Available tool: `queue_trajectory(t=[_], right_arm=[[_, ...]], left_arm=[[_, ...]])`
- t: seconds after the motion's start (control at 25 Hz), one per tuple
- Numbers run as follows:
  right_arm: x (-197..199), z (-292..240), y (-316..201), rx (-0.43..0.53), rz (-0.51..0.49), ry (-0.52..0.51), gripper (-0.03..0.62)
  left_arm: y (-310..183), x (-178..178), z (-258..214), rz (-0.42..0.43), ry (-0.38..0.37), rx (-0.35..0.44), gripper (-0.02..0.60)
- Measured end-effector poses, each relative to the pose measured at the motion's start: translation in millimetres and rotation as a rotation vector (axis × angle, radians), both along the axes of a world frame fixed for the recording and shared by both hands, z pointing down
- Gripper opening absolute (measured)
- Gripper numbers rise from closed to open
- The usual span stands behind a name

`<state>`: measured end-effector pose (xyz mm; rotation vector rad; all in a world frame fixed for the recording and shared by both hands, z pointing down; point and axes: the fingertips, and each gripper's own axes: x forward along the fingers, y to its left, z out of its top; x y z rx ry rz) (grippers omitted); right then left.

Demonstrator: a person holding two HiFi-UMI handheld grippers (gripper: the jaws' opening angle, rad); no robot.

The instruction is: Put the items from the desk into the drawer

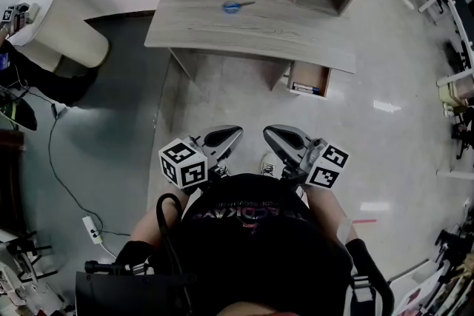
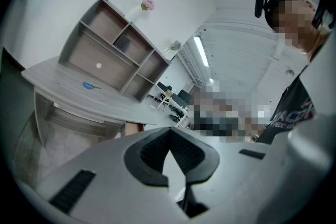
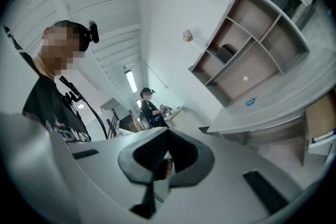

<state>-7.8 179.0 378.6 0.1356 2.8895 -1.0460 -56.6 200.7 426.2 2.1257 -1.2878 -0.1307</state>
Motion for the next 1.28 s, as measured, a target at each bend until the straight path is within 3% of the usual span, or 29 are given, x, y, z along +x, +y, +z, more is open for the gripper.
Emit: queue_trajectory(t=[0.24,0.84,1.28], right_arm=[[-14.8,-5.9,10.8,0.007,0.012,-0.008,0.011],[-65.4,-1.5,55.1,0.004,0.077,0.016,0.011],[-72.9,3.3,64.0,-0.008,0.065,0.045,0.011]], left_arm=[[14.1,-22.1,-0.3,-0.027,0.024,-0.003,0.011],[59.1,-74.8,6.0,0.019,0.036,-0.018,0.011],[61.9,-75.6,11.6,0.033,0.063,-0.032,0.011]])
